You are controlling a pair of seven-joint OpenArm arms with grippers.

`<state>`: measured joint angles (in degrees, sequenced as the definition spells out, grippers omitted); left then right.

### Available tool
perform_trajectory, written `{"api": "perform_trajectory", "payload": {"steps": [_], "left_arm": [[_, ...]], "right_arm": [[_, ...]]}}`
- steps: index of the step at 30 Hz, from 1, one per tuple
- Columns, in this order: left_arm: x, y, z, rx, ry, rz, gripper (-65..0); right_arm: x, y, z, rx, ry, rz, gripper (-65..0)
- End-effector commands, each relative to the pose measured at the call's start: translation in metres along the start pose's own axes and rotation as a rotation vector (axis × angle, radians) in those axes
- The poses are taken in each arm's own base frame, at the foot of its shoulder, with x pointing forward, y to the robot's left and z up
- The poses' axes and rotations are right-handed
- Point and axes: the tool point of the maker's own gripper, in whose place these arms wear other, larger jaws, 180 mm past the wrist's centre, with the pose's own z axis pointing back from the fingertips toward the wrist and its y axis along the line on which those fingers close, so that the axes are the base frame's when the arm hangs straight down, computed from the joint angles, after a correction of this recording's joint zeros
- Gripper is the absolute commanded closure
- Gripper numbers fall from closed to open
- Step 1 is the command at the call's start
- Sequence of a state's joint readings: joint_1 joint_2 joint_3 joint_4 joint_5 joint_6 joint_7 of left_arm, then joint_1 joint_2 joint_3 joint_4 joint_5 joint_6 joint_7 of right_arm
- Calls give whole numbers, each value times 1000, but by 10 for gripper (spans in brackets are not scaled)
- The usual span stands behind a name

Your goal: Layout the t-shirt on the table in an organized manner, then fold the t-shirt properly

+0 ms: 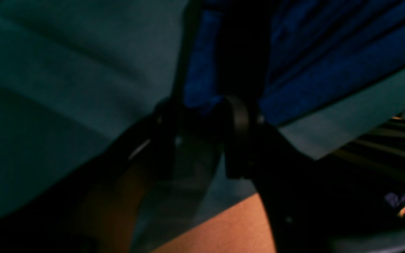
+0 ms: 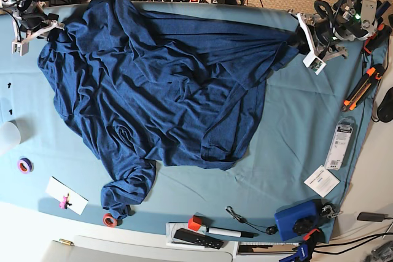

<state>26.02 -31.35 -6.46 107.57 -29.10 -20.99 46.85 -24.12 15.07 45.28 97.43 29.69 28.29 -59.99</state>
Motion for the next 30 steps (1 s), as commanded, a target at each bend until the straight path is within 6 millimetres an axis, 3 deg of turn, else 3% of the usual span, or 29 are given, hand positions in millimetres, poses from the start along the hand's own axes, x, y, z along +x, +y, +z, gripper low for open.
{"api": "perform_trajectory", "payload": {"steps": [1,4,9,17,21,24,30], "left_arm": [[-35,22,5,103,162,-11,-275],[-29,30,6,152,137,7,-322],[-15,46,12,242,98,-30,-324],[2,52,14,258,56,-41,-324],[-2,51,14,255,75,-39,-324],[-3,40,12,192,82,-44,-324],[10,22,11,104,31,-34,-324]], "right_arm": [[15,-8,6,-18,-42,21,-211],[23,-12,8,-26,-56,37,-211],[39,-20,12,-40,-92,68,-211],[64,-11,14,3,-209,38,-211],[75,-6,14,21,-245,24,-211],[87,3,16,73,-296,-4,-211],[109,24,22,180,-384,13,-210]]}}
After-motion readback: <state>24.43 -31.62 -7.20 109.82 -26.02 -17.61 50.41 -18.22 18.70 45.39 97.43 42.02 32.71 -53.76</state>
